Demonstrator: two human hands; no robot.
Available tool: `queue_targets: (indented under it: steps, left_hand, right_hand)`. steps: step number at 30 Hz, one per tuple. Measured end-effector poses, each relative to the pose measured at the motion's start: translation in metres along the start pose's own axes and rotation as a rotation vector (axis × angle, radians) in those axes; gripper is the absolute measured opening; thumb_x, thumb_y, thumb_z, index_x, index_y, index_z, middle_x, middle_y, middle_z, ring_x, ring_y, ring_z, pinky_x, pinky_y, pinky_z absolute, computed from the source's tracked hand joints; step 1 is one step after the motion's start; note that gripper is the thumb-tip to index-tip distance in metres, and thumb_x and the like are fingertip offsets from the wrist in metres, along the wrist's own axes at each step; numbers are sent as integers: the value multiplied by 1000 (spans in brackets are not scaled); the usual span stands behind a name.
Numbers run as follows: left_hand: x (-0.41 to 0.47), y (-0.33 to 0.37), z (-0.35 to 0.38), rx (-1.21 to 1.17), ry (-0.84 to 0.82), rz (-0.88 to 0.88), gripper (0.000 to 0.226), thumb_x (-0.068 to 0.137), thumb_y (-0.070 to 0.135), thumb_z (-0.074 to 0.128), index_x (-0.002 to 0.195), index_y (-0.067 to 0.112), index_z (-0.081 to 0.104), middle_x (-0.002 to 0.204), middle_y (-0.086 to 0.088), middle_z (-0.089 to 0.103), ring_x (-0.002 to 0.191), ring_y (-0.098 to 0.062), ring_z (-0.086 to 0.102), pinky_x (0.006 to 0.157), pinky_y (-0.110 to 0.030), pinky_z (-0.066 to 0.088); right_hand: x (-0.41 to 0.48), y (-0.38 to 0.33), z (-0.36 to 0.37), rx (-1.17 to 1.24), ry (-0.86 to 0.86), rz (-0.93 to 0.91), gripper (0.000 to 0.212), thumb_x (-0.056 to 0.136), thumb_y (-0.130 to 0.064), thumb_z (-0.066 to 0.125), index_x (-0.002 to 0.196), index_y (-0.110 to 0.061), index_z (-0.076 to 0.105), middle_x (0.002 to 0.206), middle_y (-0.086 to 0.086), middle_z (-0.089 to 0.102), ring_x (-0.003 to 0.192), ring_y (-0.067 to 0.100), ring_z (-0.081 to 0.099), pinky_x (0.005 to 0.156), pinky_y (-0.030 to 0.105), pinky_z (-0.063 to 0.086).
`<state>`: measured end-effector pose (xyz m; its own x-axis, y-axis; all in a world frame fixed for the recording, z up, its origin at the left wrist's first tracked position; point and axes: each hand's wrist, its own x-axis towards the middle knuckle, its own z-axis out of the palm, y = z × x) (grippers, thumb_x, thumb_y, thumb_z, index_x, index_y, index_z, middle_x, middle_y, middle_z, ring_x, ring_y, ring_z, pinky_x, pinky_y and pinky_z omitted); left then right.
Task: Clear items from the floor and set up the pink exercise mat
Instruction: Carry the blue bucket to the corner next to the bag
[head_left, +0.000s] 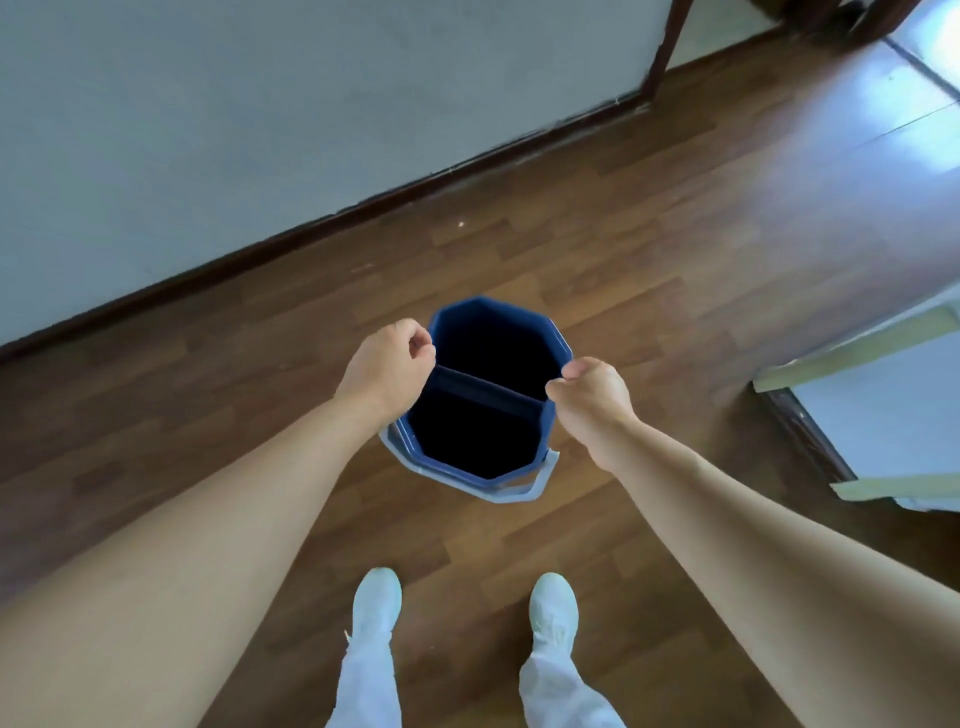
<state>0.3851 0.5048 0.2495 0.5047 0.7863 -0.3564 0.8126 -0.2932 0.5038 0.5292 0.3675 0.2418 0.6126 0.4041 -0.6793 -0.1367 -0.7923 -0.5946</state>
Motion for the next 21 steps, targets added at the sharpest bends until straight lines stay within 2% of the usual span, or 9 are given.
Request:
queue_targets:
  steps: [2, 4, 8, 9, 11, 14, 17, 19, 21]
  left_hand:
    - [30, -25, 27, 39, -50, -4, 18, 95, 26, 46, 104, 17, 58, 106, -3, 59, 91, -21, 57, 74, -32, 44]
    - [46, -45, 48, 77, -99, -38, 27, 94, 28, 47, 117, 15, 53, 121, -6, 52, 106, -24, 53, 89, -37, 44]
    - [77, -79, 84, 119, -188, -96, 55, 96, 30, 46, 144, 14, 25, 145, -9, 34, 128, -28, 41, 102, -42, 37]
    - [83, -85, 91, 112, -208, -103, 58, 97, 30, 45, 147, 15, 19, 148, -9, 32, 129, -29, 41, 101, -42, 37]
    - [97, -94, 101, 90, -243, -121, 60, 98, 31, 43, 148, 14, 14, 148, -10, 34, 125, -30, 46, 94, -40, 39]
    - [115, -101, 113, 50, -257, -164, 57, 98, 33, 40, 146, 11, 19, 138, -10, 47, 114, -30, 53, 87, -38, 41]
    - [124, -96, 117, 6, -232, -213, 51, 98, 40, 36, 137, 7, 29, 125, -12, 53, 107, -33, 55, 84, -39, 41]
    - [123, -90, 115, 13, -236, -240, 55, 99, 45, 33, 138, 6, 27, 131, -15, 50, 114, -36, 51, 85, -38, 36]
    - [118, -83, 108, 15, -232, -248, 57, 99, 47, 31, 138, 6, 27, 131, -16, 50, 113, -35, 50, 87, -39, 36]
  right_hand:
    - [30, 17, 19, -16, 32, 31, 35, 93, -15, 47, 127, -22, 49, 118, 2, 53, 90, 18, 50, 71, 27, 40]
    - [49, 32, 33, -40, 59, 69, 41, 94, -14, 46, 135, -16, 44, 125, 4, 52, 93, 18, 48, 73, 27, 39]
    - [89, 60, 65, -57, 139, 181, 36, 93, -19, 46, 129, -13, 41, 125, 6, 52, 109, 28, 53, 90, 40, 47]
    - [98, 65, 72, -41, 150, 204, 34, 93, -20, 46, 126, -13, 42, 123, 6, 53, 110, 29, 54, 92, 43, 48]
    - [113, 74, 81, 33, 165, 229, 32, 93, -18, 45, 124, -13, 45, 114, 5, 56, 101, 27, 55, 85, 39, 47]
    - [130, 82, 90, 122, 203, 222, 28, 93, -14, 41, 120, -13, 49, 106, 3, 55, 88, 21, 52, 75, 33, 40]
    - [137, 79, 96, 155, 256, 255, 27, 96, -15, 38, 120, -11, 48, 107, 5, 55, 85, 21, 50, 74, 33, 39]
    - [137, 73, 98, 157, 284, 294, 28, 97, -15, 37, 122, -9, 46, 113, 9, 55, 89, 24, 49, 76, 34, 39]
    - [129, 66, 95, 154, 296, 309, 28, 97, -17, 38, 122, -8, 45, 117, 10, 54, 90, 25, 48, 76, 35, 39]
